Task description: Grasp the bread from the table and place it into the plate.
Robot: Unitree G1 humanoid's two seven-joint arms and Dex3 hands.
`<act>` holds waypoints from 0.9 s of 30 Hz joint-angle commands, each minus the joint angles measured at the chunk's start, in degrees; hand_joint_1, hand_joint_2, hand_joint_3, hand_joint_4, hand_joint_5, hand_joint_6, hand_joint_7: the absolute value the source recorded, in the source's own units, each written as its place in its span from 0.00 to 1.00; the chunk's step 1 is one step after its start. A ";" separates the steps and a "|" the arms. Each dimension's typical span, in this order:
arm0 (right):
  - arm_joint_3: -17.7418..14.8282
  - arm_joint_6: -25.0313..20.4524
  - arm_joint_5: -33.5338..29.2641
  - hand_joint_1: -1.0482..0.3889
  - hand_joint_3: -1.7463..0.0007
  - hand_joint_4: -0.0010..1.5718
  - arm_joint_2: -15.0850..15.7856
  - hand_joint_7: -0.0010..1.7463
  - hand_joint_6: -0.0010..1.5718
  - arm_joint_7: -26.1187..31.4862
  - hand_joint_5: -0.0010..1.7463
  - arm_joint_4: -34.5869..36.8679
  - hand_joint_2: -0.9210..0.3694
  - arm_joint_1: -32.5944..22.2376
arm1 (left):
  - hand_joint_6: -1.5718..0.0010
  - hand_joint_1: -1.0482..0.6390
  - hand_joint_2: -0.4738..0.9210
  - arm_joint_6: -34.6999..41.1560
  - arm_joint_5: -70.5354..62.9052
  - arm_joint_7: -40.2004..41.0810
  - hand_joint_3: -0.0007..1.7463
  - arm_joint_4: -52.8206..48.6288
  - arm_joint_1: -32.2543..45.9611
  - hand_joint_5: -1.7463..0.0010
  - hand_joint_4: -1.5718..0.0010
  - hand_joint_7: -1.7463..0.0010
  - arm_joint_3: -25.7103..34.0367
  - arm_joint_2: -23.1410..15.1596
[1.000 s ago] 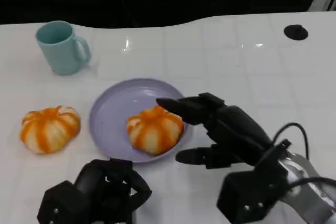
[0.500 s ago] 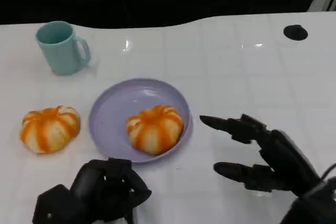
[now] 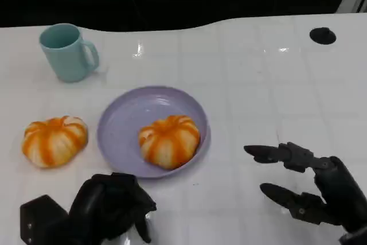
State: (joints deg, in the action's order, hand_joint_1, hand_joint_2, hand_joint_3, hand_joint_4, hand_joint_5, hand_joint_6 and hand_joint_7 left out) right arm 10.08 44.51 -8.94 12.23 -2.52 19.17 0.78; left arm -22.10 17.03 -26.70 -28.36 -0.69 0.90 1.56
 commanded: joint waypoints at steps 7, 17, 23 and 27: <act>-1.96 0.42 1.26 0.41 0.84 0.37 0.27 0.18 0.48 -1.79 0.45 -1.37 0.00 -3.40 | 0.00 0.00 0.90 5.60 2.73 -1.56 0.00 3.28 1.17 0.50 0.01 0.76 1.67 0.27; -2.86 0.99 2.23 0.51 0.87 0.45 -1.40 0.21 0.55 -2.53 0.55 0.12 0.00 -5.19 | 0.00 0.00 0.91 7.33 2.08 -1.04 0.01 4.92 1.73 0.51 0.01 0.75 2.07 0.17; -3.77 2.18 -2.10 0.52 0.86 0.42 -1.49 0.32 0.58 0.29 0.84 1.90 0.00 -4.98 | 0.00 0.00 0.91 7.20 1.55 -0.75 0.01 5.11 1.86 0.52 0.01 0.75 2.19 0.31; -3.80 3.16 -4.13 0.50 0.84 0.41 -1.28 0.49 0.53 1.79 0.96 3.46 0.02 -4.49 | 0.00 0.00 0.92 7.08 1.10 -0.43 0.01 5.44 1.98 0.52 0.01 0.74 2.19 0.28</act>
State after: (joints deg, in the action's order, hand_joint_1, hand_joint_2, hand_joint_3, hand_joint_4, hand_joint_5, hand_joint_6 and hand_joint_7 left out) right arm 7.18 46.38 -11.90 10.48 -2.13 21.64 -3.98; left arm -15.10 18.76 -27.84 -23.80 0.98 2.73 2.27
